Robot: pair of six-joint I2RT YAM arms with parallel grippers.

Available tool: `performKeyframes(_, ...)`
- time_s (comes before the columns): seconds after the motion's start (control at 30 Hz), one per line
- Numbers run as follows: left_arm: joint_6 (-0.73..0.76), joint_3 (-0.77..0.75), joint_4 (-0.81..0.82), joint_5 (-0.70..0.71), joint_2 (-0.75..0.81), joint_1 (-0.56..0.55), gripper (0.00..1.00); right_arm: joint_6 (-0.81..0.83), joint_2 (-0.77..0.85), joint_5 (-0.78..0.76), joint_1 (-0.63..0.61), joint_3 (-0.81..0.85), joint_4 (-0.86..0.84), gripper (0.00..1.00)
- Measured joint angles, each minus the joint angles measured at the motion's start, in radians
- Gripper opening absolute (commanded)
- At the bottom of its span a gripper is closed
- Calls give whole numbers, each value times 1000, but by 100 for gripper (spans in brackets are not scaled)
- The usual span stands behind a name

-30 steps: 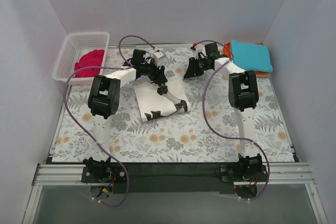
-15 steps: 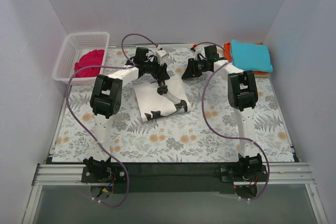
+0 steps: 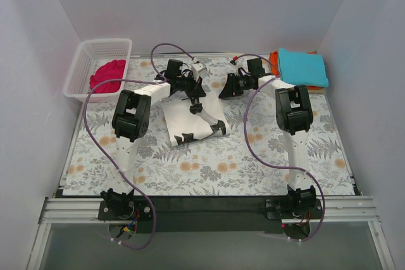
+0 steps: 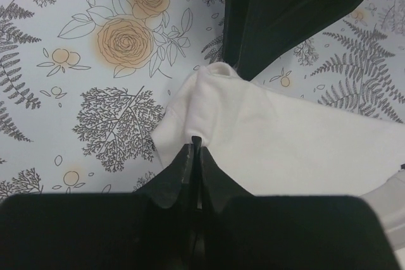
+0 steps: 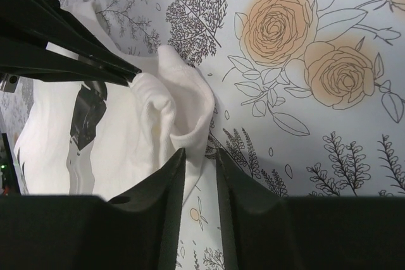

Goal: Fold and stack the t-shirts
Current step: Fold the tshirt

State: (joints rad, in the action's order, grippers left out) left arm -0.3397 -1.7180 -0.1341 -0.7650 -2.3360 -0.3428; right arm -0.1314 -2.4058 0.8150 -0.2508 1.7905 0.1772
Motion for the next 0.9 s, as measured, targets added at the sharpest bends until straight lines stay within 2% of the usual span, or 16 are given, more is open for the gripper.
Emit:
performKeyframes(0.07,-1,0,1,-6,0,0,0,-3,0,-2,0,-2,-1,25)
performKeyframes(0.73,2,-22,23,-37,11,-28,0,-21,-7,-25,-20,1,-3,13)
performKeyframes(0.9,15,-43,31,-31,11,-34,0,-18,-7,-27,-20,0,-3,16)
